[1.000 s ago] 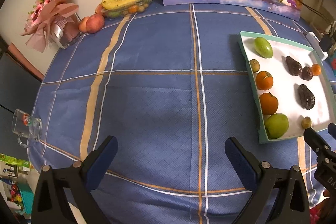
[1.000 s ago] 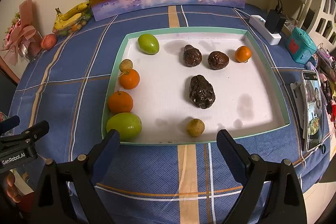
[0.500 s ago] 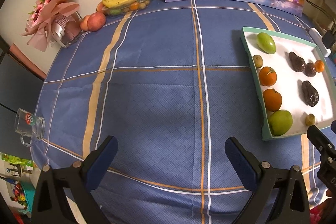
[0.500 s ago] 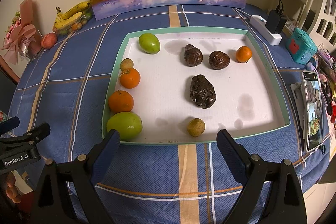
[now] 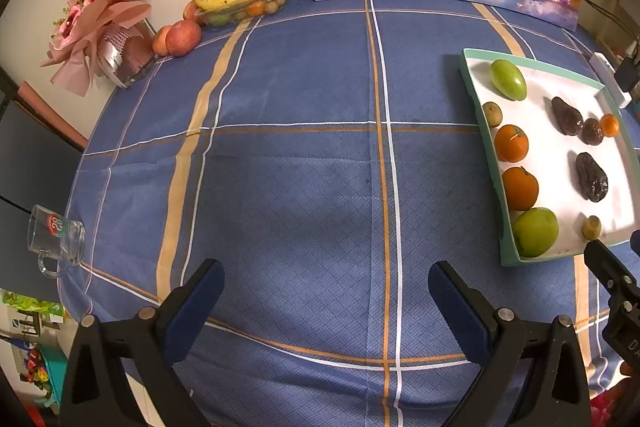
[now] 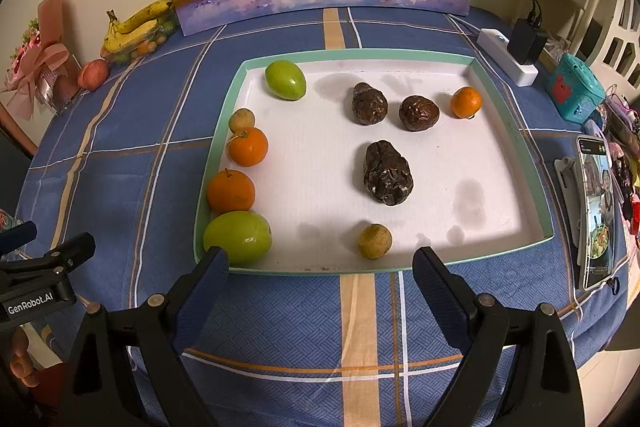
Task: Organize fruits
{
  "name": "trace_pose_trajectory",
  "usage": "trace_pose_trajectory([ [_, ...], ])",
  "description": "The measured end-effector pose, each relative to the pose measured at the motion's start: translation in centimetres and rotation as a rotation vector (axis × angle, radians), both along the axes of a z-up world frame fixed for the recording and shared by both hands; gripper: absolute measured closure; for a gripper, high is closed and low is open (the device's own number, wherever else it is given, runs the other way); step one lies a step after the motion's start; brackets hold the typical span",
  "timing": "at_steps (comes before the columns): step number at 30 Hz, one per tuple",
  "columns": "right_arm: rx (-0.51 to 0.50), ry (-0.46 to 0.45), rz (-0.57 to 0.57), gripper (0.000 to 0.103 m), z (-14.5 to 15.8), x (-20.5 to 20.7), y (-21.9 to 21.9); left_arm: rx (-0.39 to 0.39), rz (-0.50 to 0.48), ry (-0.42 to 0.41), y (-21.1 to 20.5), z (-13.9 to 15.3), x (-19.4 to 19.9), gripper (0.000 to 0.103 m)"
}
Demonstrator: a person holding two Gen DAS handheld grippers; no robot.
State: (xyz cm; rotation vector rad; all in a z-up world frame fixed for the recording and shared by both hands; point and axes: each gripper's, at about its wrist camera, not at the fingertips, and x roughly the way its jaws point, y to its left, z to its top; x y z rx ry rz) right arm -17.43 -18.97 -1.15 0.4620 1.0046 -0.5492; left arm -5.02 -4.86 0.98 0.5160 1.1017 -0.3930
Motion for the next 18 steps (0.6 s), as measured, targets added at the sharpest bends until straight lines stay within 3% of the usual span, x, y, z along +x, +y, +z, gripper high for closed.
trace_pose_trajectory([
  [18, 0.001, 0.004, 0.003, 0.01, -0.15, -0.01, 0.0, 0.012, 0.014, 0.018, 0.41, -0.56, 0.26, 0.0],
])
